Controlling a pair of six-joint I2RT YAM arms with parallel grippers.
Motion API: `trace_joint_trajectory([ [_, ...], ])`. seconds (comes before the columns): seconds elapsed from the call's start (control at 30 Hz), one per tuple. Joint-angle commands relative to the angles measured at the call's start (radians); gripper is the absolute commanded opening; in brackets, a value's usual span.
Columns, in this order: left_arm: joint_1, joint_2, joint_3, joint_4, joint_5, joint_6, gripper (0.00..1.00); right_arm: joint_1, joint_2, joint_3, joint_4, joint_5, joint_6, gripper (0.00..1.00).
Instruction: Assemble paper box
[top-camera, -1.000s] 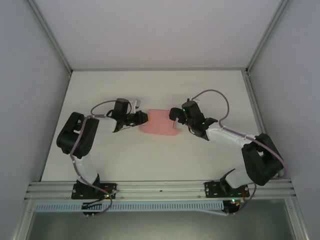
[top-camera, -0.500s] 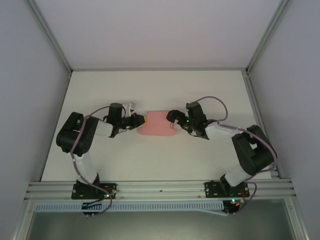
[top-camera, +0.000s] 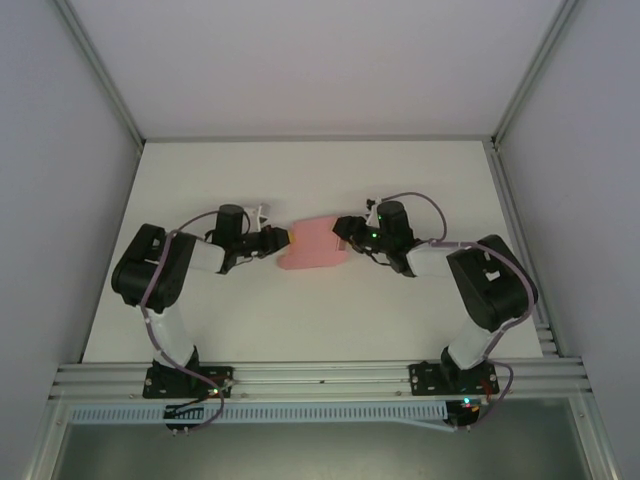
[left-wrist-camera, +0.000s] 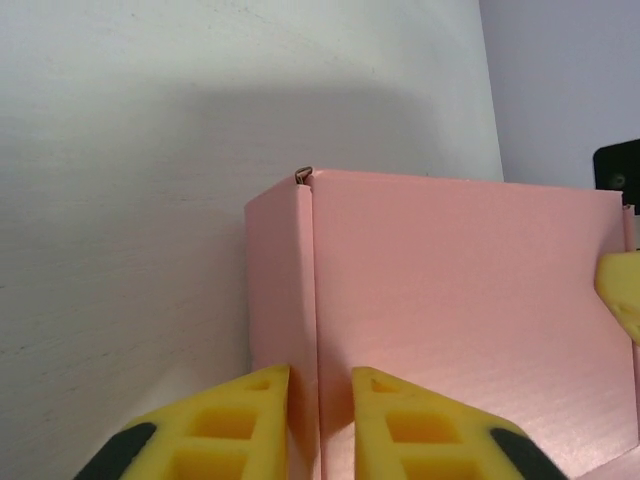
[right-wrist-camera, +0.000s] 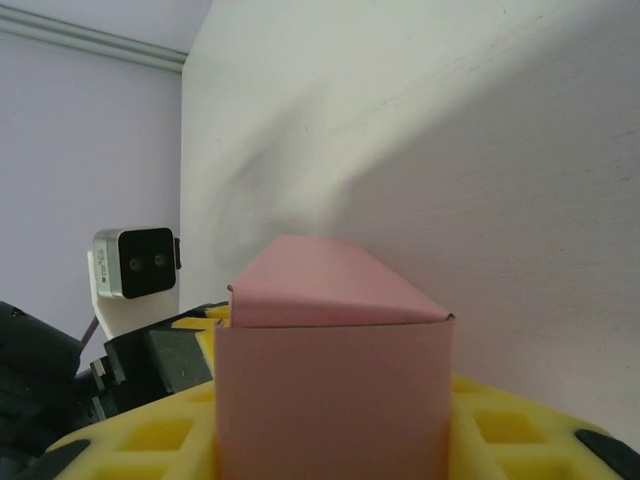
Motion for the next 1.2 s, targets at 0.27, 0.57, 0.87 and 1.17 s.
trace_joint_trajectory([
  [0.27, -0.043, -0.370, 0.143, -0.387, -0.215, 0.445, 1.00, -0.019, -0.227, 0.029, -0.317, 0.036, 0.038, 0.36],
  [0.57, -0.484, -0.682, 0.073, -0.555, -0.754, 1.074, 1.00, -0.136, -0.144, 0.221, -0.774, -0.265, 0.198, 0.31],
  [0.87, -0.650, -0.528, 0.141, -0.633, -1.070, 1.216, 1.00, -0.165, -0.061, 0.349, -1.037, -0.418, 0.168, 0.29],
  [1.17, -0.680, -0.437, 0.152, -0.633, -1.064, 1.203, 1.00, -0.196, -0.005, 0.393, -1.113, -0.458, 0.122, 0.29],
])
